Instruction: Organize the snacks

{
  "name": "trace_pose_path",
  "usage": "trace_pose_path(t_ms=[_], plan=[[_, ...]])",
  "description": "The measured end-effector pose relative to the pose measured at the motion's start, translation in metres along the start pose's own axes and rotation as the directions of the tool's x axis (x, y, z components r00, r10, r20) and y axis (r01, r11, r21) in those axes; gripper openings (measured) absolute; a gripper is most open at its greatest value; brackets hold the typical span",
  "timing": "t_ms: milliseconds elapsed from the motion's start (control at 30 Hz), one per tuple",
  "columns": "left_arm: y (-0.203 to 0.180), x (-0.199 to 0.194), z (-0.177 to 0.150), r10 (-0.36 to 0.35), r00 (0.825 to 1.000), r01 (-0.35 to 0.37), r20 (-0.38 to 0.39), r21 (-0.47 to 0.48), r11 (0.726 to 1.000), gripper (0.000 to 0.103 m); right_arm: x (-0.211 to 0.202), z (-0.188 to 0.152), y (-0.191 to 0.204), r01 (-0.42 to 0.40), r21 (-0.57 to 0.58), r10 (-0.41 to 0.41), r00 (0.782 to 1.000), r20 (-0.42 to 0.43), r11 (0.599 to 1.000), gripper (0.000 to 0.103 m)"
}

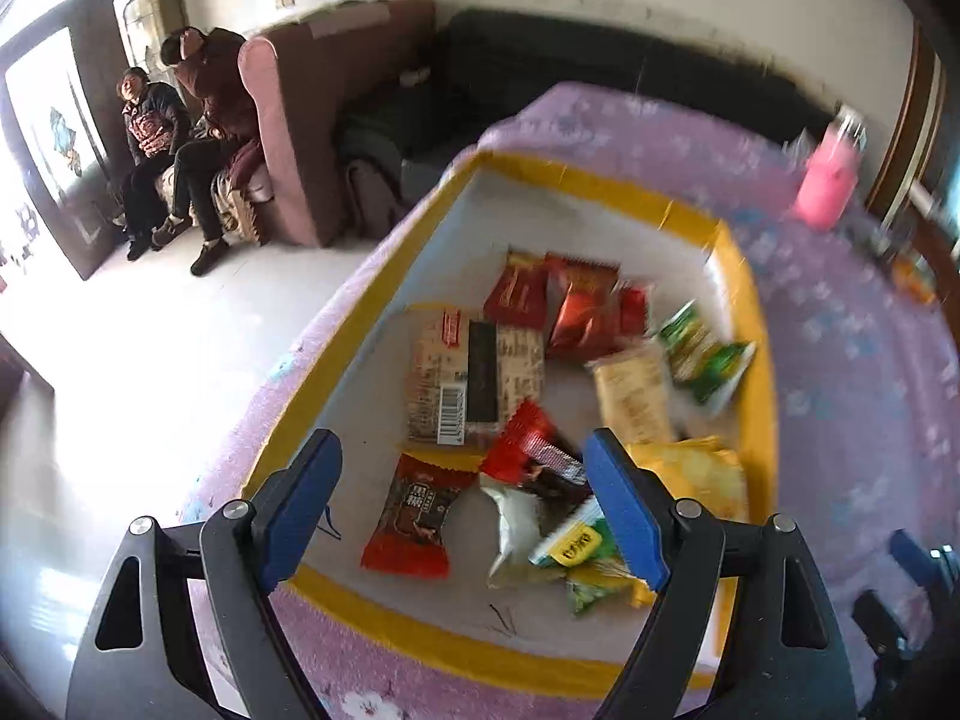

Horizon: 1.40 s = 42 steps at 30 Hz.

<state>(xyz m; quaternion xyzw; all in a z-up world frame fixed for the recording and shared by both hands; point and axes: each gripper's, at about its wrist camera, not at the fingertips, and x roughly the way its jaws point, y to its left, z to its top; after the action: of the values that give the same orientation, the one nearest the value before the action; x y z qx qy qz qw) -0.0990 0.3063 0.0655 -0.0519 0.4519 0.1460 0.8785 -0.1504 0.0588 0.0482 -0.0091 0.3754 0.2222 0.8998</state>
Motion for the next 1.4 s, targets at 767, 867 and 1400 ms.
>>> trace_pose_path(t_ms=[767,867,1400], plan=[[-0.065,0.022,0.017,0.186,0.981,-0.192,0.049,0.252,0.948,0.084,-0.001,-0.003,-0.028,-0.036,0.094,0.035,0.999,0.013,0.995,0.072],[-0.075,0.050,0.024,0.244,0.969,-0.240,0.022,0.296,0.925,0.084,-0.001,-0.005,-0.028,-0.039,0.094,0.038,0.999,0.008,0.995,0.072],[-0.045,-0.107,0.000,0.081,0.870,-0.150,0.486,0.106,0.983,0.088,0.002,-0.006,-0.041,-0.036,0.120,0.036,0.999,0.003,0.992,0.075]])
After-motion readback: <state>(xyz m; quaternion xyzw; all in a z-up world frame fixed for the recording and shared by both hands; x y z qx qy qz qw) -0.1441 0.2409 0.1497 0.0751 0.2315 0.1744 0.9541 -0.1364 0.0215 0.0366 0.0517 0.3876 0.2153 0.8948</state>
